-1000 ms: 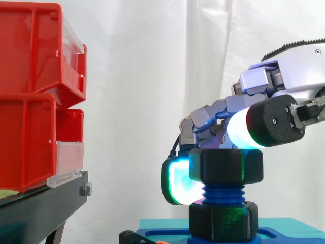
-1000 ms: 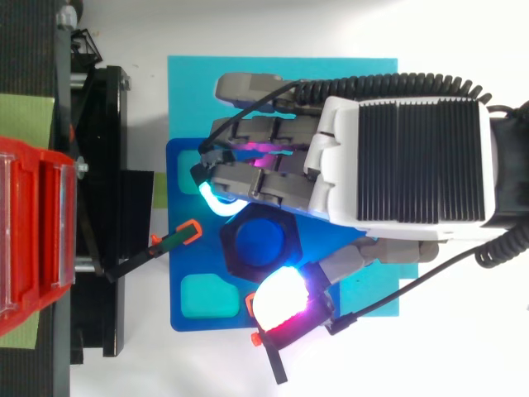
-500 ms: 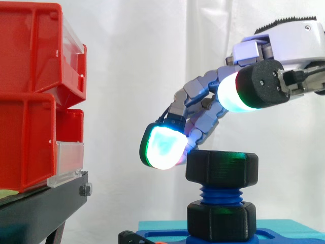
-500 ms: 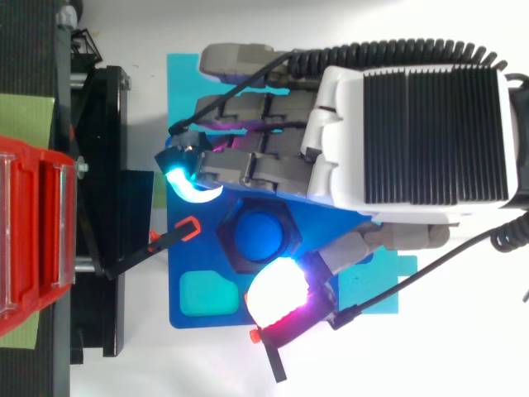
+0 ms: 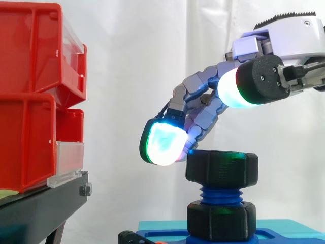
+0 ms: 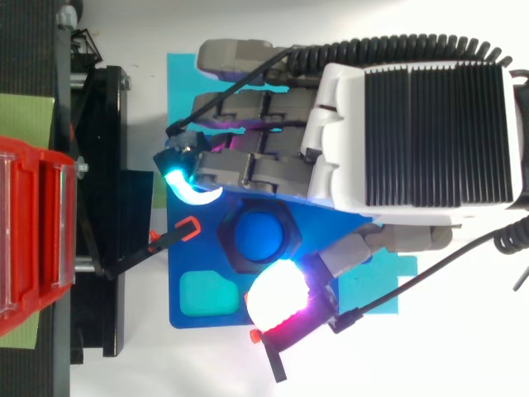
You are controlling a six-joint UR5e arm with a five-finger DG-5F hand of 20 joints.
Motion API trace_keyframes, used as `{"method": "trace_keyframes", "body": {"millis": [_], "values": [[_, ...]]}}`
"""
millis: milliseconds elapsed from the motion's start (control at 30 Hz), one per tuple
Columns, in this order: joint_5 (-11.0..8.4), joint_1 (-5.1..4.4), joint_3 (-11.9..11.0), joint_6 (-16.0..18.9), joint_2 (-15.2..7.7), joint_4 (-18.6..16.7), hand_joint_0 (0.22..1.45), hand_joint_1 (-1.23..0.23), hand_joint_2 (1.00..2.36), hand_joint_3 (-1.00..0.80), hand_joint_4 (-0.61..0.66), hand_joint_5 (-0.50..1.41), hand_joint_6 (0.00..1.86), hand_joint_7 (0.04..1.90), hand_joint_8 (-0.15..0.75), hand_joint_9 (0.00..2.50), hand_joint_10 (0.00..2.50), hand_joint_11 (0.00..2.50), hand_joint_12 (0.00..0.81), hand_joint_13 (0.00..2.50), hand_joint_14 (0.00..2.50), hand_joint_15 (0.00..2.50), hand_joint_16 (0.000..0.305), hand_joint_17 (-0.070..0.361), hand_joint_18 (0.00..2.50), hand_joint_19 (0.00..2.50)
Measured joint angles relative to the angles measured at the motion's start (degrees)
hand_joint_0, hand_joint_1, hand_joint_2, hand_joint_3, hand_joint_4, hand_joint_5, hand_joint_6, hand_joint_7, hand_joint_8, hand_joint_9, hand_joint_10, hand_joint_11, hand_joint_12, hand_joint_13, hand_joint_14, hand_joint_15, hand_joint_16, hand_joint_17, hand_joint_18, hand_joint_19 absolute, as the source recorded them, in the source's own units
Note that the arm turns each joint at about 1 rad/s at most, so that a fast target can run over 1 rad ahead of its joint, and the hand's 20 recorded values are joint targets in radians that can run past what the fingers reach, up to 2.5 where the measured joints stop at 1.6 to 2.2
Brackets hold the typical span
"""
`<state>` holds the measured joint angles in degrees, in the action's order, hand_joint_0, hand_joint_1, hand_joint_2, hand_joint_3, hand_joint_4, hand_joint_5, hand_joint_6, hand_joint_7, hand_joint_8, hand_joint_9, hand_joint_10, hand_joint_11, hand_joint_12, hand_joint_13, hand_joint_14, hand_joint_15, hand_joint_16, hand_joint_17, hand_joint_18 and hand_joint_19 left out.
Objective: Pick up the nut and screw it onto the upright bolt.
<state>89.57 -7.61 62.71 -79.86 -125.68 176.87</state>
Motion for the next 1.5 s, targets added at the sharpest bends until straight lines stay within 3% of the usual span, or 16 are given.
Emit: {"method": "trace_keyframes", "body": {"millis": [400, 800, 1100, 1500], "values": [[-1.87, -2.02, -0.04, 0.52, 0.05, 0.23, 0.52, -0.22, 1.0, -0.5, 0.26, -0.07, 0.5, 1.11, 0.251, 0.64, 0.0, 0.0, 0.306, 0.47, 0.0, 0.0, 0.031, 0.07, 0.05, 0.0], [-2.05, -3.2, -0.05, 0.82, 0.03, 0.81, 0.53, -0.24, 1.0, -0.5, 0.25, -0.05, 0.5, 1.23, 0.25, 0.66, 0.0, 0.0, 0.301, 0.48, 0.0, 0.0, 0.03, 0.068, 0.07, 0.0], [-1.98, -3.15, -0.04, 0.84, 0.01, 2.11, 0.53, -0.25, 1.0, -0.5, 0.24, -0.04, 0.5, 1.32, 0.254, 0.68, 0.0, 0.0, 0.3, 0.5, 0.0, 0.0, 0.029, 0.065, 0.09, 0.0], [-1.61, -1.76, 0.0, 0.84, -0.01, 3.76, 0.54, -0.28, 1.0, -0.5, 0.21, -0.01, 0.51, 1.51, 0.264, 0.73, 0.0, 0.0, 0.288, 0.55, 0.0, 0.0, 0.026, 0.058, 0.15, 0.0]]}}
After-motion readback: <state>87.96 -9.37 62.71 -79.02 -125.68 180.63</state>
